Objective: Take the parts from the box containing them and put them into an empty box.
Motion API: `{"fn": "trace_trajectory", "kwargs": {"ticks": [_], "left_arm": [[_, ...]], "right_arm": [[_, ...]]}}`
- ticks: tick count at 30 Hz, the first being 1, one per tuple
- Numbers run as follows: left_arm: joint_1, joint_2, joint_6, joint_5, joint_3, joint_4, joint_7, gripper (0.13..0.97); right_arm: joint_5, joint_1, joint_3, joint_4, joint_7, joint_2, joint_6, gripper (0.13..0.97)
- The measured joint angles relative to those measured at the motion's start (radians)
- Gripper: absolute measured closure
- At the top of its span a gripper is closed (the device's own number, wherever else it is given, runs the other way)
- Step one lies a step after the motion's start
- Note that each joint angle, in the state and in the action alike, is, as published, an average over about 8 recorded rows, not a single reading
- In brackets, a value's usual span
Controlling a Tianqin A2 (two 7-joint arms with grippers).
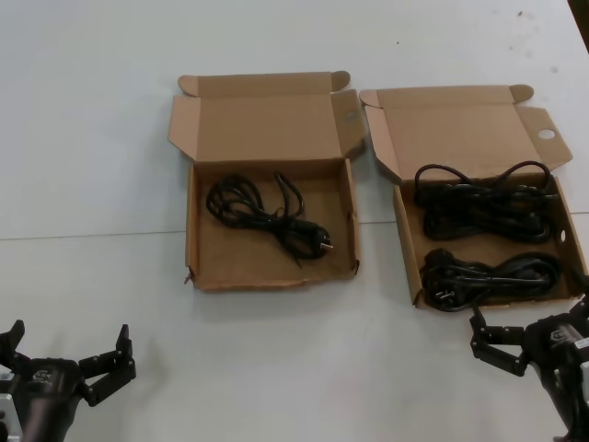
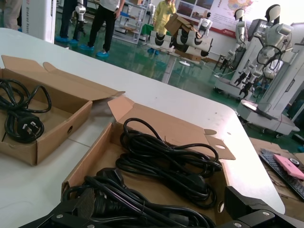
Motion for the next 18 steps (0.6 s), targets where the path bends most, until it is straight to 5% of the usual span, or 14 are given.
{"fn": "trace_trajectory", "kwargs": {"ticks": [18], "left_arm": [[0.0, 0.0, 0.0, 0.0, 0.0, 0.0, 0.0, 0.132]], "right_arm": [[0.0, 0.0, 0.0, 0.0, 0.0, 0.0, 0.0, 0.129]]}}
